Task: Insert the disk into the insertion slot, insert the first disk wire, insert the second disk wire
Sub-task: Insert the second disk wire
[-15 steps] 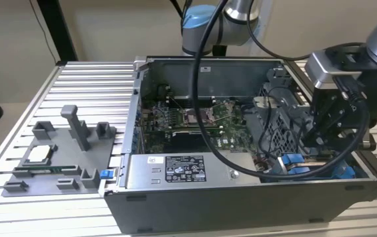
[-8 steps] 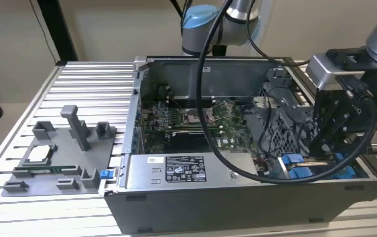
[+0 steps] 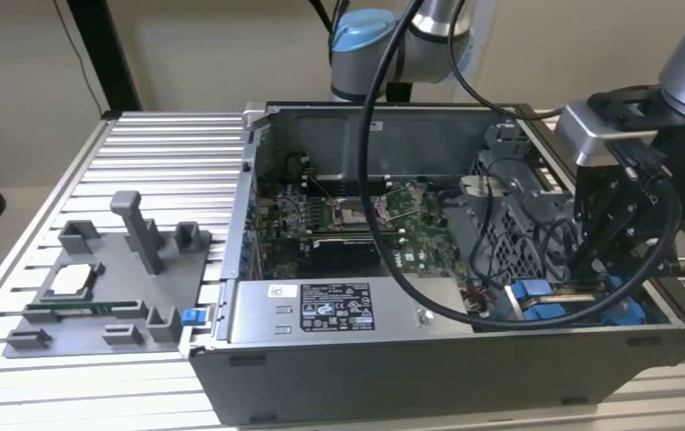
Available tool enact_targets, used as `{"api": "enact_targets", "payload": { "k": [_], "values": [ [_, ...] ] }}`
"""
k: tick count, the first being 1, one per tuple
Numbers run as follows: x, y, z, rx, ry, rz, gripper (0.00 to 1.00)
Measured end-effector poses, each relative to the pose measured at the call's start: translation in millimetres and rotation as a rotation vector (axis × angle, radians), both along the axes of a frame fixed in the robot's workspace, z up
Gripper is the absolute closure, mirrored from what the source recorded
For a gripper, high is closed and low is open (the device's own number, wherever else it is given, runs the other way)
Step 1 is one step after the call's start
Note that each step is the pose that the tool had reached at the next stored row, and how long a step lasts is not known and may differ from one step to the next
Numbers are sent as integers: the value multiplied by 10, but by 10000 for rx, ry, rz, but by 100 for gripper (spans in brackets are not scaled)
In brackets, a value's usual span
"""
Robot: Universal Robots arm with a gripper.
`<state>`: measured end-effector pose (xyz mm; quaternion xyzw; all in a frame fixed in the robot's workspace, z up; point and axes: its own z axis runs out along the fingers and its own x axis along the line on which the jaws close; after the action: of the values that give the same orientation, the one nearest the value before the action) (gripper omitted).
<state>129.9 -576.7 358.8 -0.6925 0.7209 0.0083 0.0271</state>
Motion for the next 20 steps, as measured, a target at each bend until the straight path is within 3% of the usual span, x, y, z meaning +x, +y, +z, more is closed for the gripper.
{"api": "enact_targets", "payload": {
  "k": [2, 3, 20],
  "values": [
    [0, 28, -6, -4, -194, 35, 100],
    [0, 34, -6, -7, -227, 60, 100],
    [3, 41, -78, -8, -229, 68, 100]
  ]
}}
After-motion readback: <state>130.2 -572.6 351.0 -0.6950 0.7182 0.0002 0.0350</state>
